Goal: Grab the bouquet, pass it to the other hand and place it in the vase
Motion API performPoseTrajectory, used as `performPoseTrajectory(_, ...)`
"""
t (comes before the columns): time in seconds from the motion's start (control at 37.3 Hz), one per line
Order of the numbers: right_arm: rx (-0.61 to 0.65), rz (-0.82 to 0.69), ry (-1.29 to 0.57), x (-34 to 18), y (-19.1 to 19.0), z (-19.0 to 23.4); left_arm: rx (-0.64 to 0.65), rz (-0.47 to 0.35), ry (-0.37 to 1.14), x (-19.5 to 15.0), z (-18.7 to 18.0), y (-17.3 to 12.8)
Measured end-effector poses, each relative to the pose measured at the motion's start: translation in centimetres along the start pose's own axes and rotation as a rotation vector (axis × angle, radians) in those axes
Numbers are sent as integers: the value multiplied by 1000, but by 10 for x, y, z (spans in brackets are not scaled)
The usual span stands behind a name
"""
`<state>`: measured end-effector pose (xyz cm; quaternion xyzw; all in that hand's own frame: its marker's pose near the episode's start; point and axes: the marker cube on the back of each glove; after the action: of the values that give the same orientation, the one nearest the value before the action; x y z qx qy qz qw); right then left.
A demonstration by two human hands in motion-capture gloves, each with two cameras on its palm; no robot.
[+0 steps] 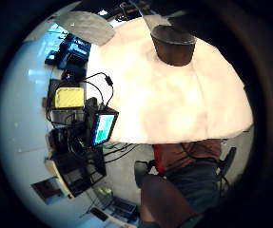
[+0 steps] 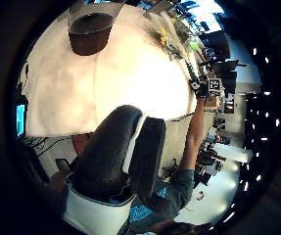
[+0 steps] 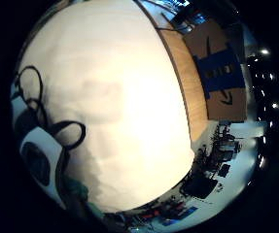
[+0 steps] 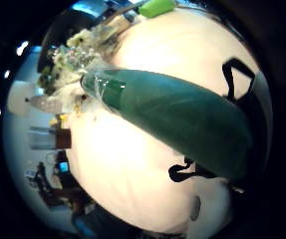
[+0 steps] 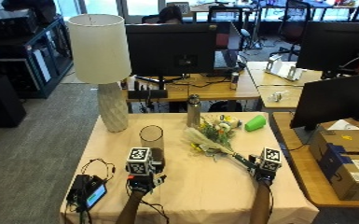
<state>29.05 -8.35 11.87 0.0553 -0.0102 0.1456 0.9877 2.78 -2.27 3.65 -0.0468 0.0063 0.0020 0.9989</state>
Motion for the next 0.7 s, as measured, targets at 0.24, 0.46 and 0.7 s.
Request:
performPoseTrajectory(0.24, 34, 33, 19, 3, -2, 4, -10, 0, -10, -3, 1, -1)
performPoseTrajectory(0.46, 52, 39, -95, -2, 3, -5, 4, 0, -2, -3, -1, -2)
performPoseTrajectory(0.7, 175, 48, -191, -4, 3, -33, 119, 50, 77, 9, -29, 6)
